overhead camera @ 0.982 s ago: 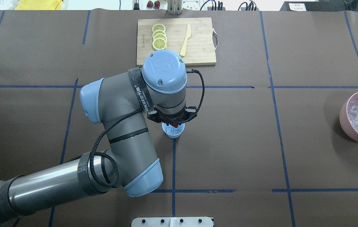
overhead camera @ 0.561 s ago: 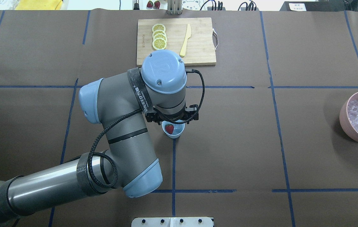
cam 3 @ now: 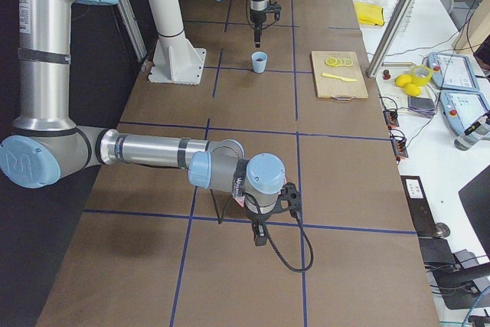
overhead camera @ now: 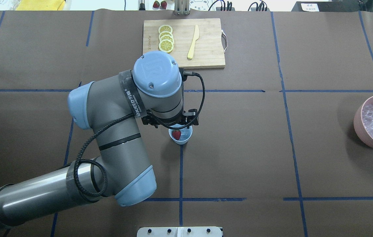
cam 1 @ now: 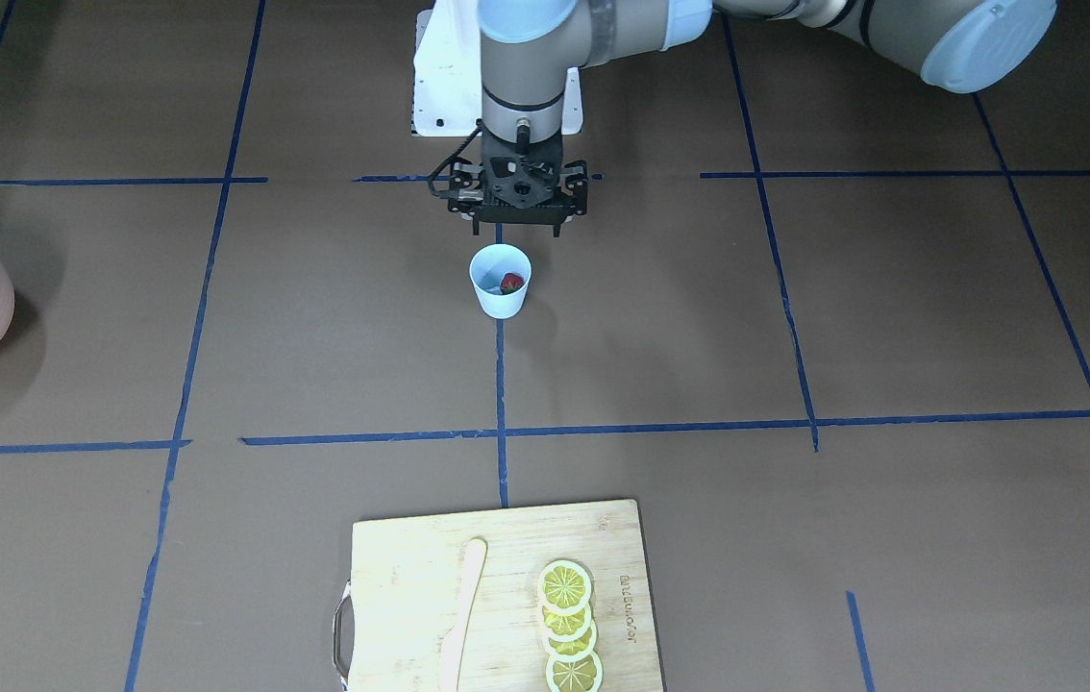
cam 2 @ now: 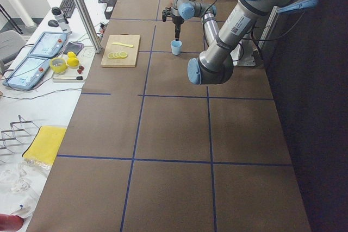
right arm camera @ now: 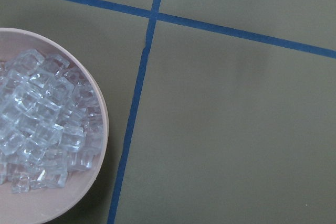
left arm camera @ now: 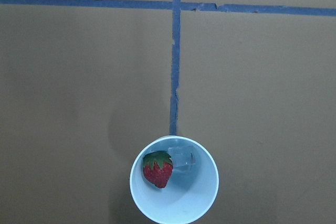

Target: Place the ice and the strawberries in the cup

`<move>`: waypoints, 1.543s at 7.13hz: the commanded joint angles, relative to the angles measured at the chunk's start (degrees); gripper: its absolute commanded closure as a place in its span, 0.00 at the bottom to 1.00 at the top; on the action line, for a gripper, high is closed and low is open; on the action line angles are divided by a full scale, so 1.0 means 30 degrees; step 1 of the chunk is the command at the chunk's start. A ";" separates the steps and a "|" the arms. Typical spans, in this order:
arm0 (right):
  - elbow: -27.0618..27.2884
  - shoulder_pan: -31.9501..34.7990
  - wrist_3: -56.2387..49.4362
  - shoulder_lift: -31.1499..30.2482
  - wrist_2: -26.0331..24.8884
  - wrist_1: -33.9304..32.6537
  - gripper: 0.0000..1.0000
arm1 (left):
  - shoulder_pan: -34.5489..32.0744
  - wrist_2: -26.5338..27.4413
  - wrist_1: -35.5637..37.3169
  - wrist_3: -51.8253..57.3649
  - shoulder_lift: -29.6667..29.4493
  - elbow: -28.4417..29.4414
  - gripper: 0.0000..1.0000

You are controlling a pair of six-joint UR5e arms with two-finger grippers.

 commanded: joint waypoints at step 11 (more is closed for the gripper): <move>0.0293 -0.0029 0.2875 -0.0079 -0.0029 0.2285 0.01 | -2.0294 -0.9210 -0.0082 2.8846 1.5353 0.0364 0.01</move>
